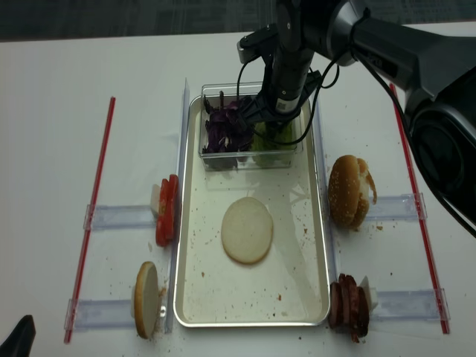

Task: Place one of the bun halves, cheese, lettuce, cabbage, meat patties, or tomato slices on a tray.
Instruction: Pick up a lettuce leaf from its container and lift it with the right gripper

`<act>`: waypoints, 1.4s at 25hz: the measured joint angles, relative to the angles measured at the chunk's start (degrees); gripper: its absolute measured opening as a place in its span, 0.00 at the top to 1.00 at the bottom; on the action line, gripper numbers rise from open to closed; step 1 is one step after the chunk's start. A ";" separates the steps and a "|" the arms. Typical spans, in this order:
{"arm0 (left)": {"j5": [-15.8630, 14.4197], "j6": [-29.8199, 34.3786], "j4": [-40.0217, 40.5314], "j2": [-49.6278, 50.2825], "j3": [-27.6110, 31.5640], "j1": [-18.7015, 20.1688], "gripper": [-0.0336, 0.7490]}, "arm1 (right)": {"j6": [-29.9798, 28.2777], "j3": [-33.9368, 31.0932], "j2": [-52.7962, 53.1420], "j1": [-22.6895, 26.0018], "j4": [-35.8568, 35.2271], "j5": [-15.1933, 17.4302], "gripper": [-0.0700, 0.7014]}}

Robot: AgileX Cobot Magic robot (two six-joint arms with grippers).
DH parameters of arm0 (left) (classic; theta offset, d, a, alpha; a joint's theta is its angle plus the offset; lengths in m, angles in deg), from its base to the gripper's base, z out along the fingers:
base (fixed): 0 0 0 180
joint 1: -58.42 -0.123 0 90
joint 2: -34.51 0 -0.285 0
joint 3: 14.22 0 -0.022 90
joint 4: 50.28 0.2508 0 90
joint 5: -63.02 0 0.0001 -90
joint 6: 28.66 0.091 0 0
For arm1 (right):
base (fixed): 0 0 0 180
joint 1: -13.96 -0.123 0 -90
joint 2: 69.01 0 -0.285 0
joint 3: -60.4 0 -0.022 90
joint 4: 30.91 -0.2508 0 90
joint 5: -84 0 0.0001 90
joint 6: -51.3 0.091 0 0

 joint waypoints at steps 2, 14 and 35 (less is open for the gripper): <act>0.00 0.00 0.00 0.00 0.00 0.00 0.24 | 0.00 0.00 0.00 0.00 0.12 0.00 0.83; 0.00 0.00 0.00 0.00 0.00 0.00 0.24 | 0.00 0.78 3.33 0.00 0.24 1.80 0.84; 0.00 0.00 0.00 0.00 0.00 0.00 0.24 | 1.29 -2.45 14.40 -1.30 0.64 10.04 0.84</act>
